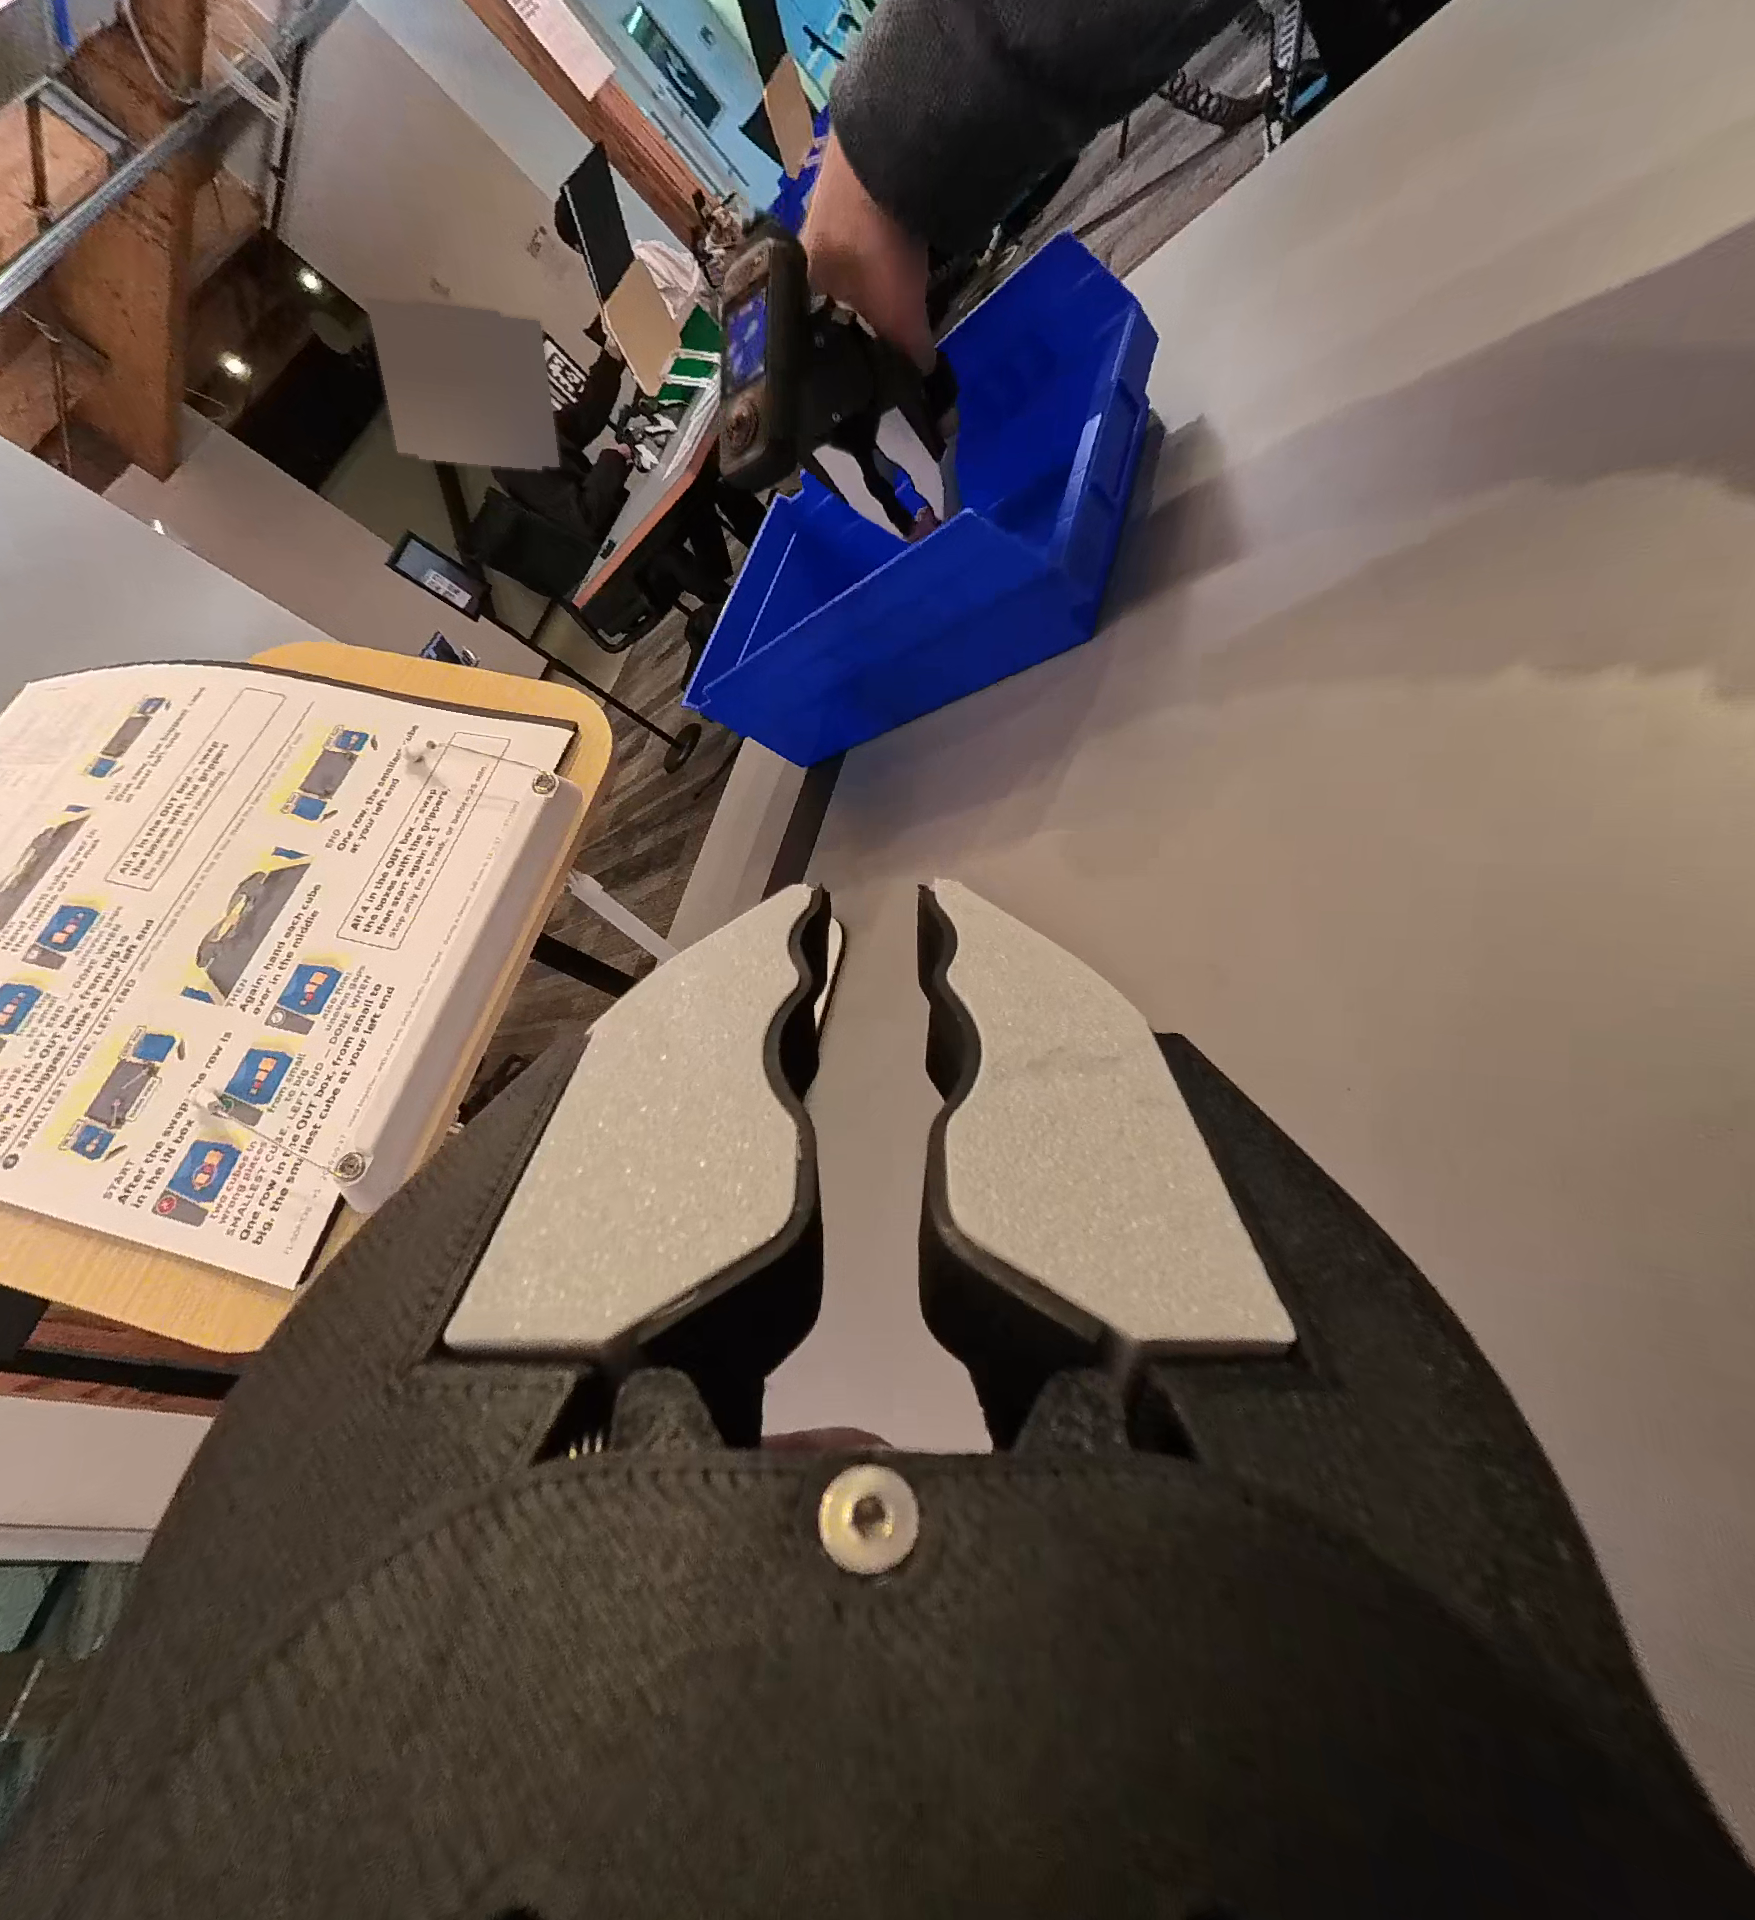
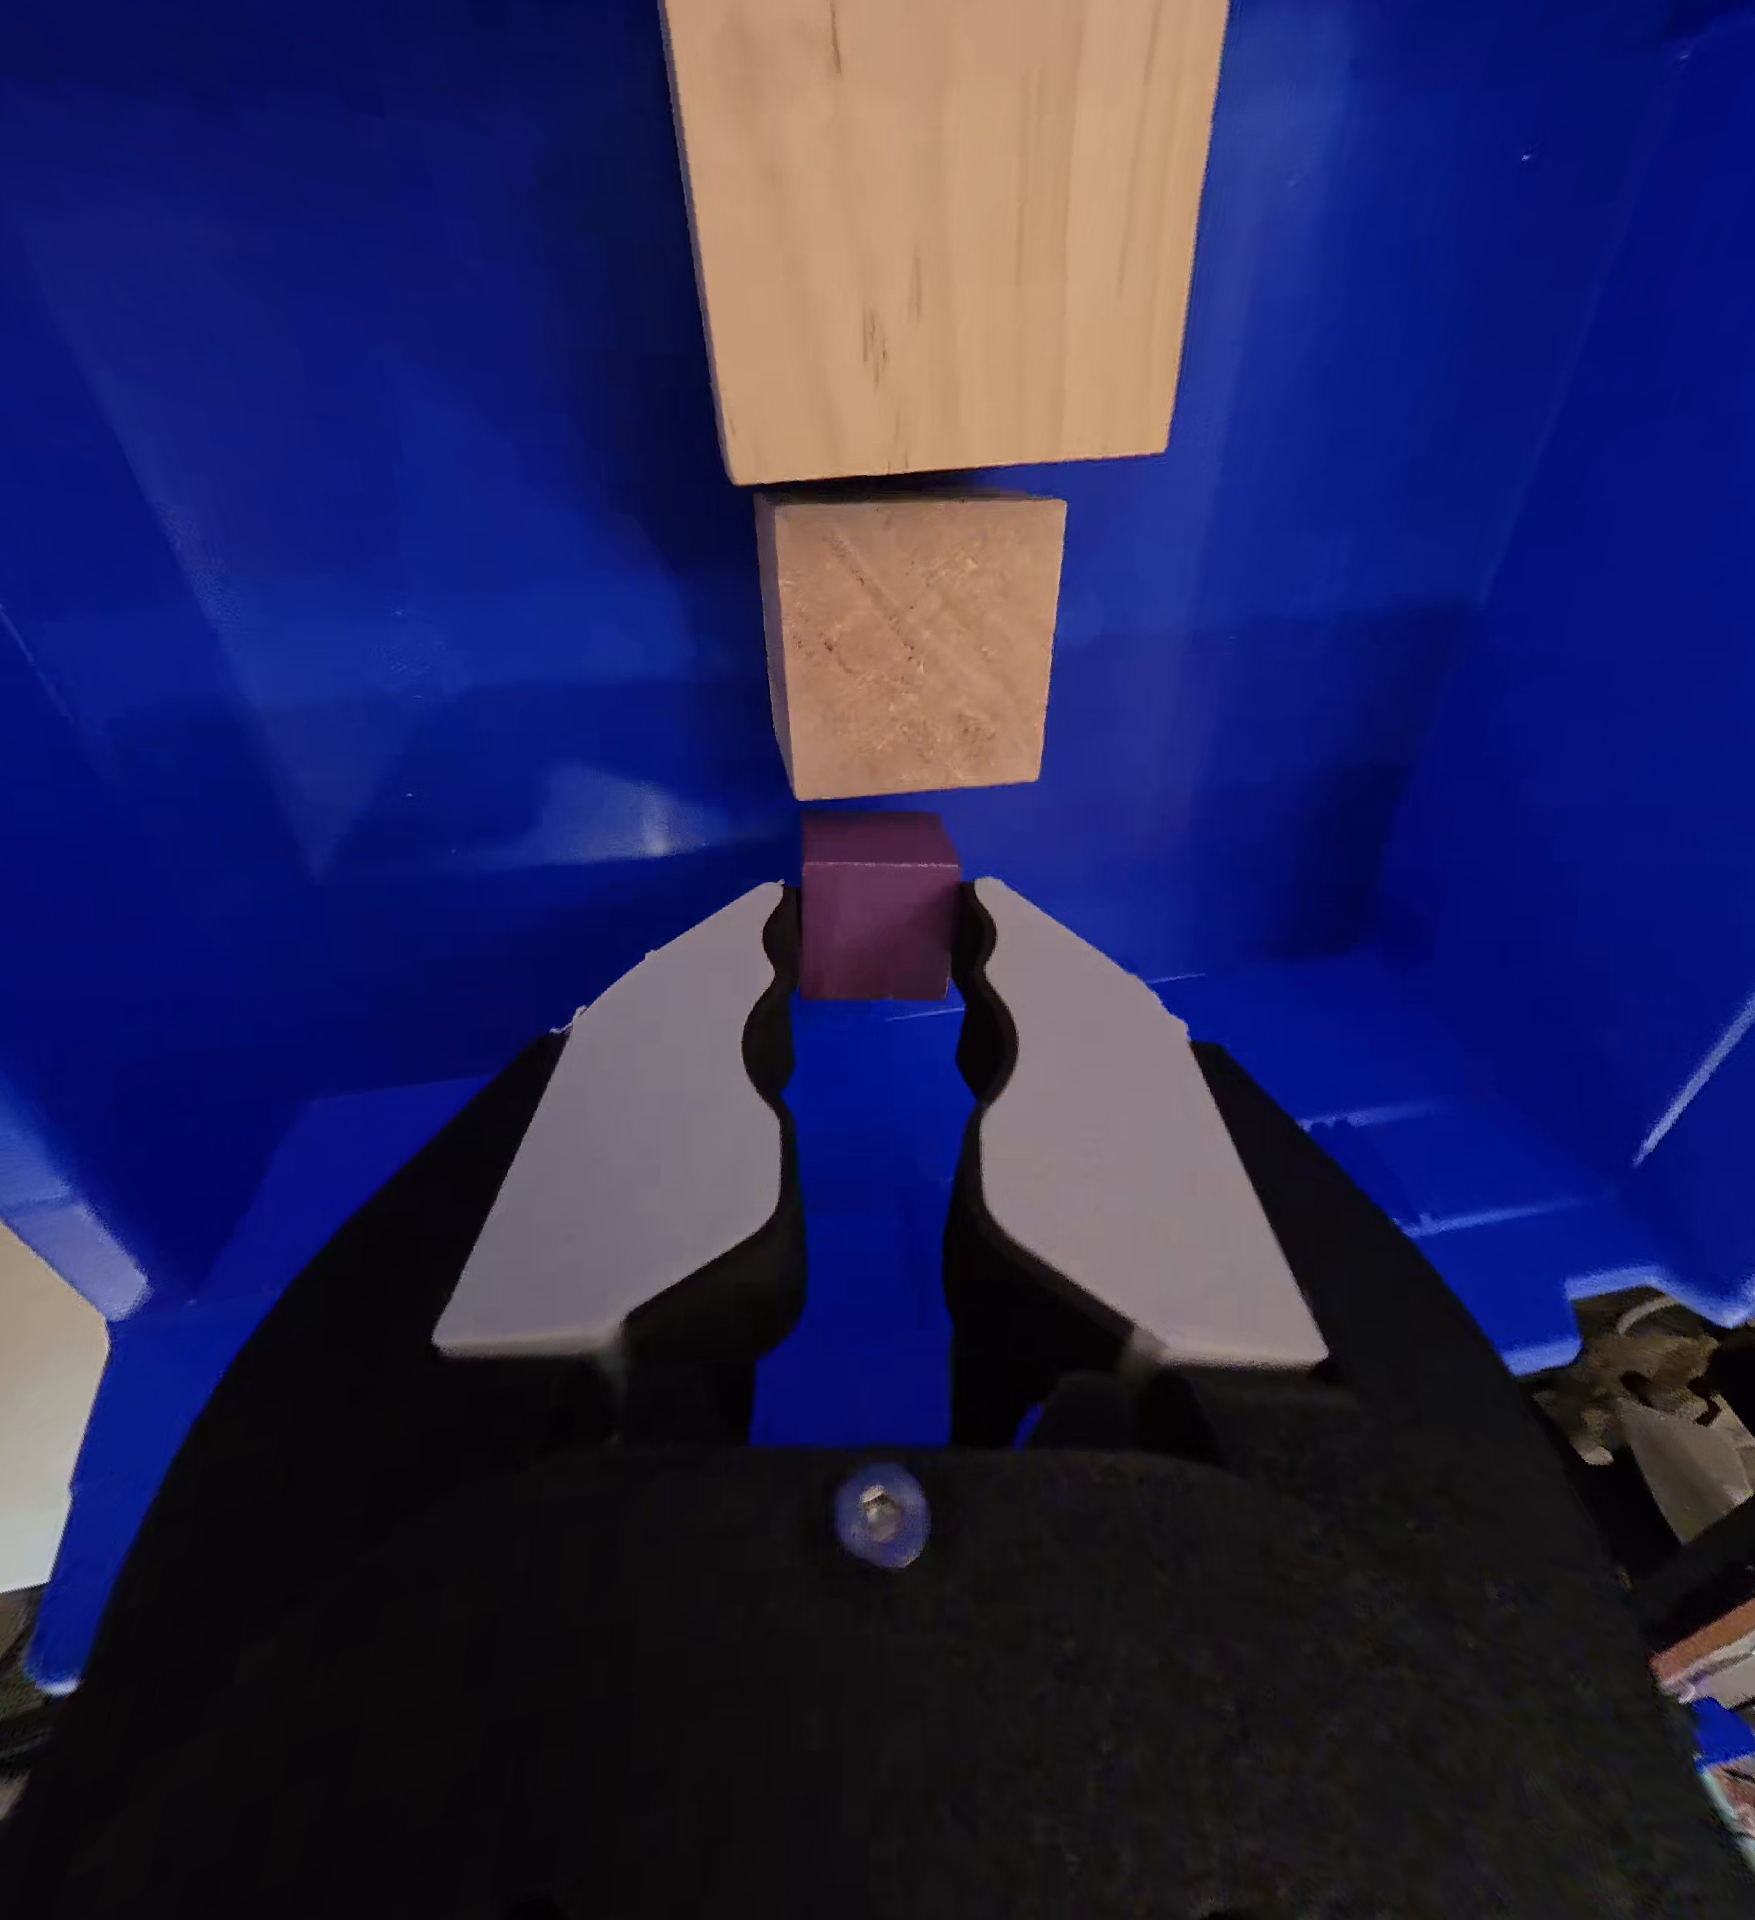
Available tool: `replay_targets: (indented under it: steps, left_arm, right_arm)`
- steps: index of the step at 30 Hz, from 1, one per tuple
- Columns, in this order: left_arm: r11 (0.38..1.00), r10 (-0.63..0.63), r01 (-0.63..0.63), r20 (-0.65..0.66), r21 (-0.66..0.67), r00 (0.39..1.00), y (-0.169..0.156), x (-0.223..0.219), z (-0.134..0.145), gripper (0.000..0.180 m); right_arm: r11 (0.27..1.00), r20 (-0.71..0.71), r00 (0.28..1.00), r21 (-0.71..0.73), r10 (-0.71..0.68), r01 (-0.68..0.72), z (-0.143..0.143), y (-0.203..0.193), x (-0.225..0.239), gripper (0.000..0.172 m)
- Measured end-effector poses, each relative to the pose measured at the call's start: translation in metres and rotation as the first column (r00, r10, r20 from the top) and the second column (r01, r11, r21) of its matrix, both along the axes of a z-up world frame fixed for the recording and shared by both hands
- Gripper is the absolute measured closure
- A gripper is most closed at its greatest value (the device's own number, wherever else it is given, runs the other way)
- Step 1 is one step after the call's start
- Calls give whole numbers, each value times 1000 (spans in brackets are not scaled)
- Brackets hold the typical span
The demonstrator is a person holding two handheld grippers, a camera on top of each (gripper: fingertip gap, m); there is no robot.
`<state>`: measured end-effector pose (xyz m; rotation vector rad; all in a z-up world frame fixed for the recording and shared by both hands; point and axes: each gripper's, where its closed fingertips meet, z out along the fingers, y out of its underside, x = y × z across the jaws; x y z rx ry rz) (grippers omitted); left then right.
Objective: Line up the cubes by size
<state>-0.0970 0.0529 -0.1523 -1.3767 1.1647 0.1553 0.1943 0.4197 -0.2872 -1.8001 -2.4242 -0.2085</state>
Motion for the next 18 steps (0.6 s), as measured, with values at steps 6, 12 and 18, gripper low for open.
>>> replay_targets:
  steps: [6,12,18]
  left_arm:
    - [1000,3,-3,-1,-5,1000,1,-2,-2,165]
    - [1000,4,-4,1,-6,1000,2,-3,-2,165]
    - [1000,3,-3,-3,-7,1000,2,-2,-3,165]
  right_arm:
    - [1000,59,998,-21,22,-21,-11,1,-1,144]
    - [999,81,996,-35,30,-28,-18,0,-1,143]
    - [999,79,996,-41,28,-25,-19,1,-2,143]
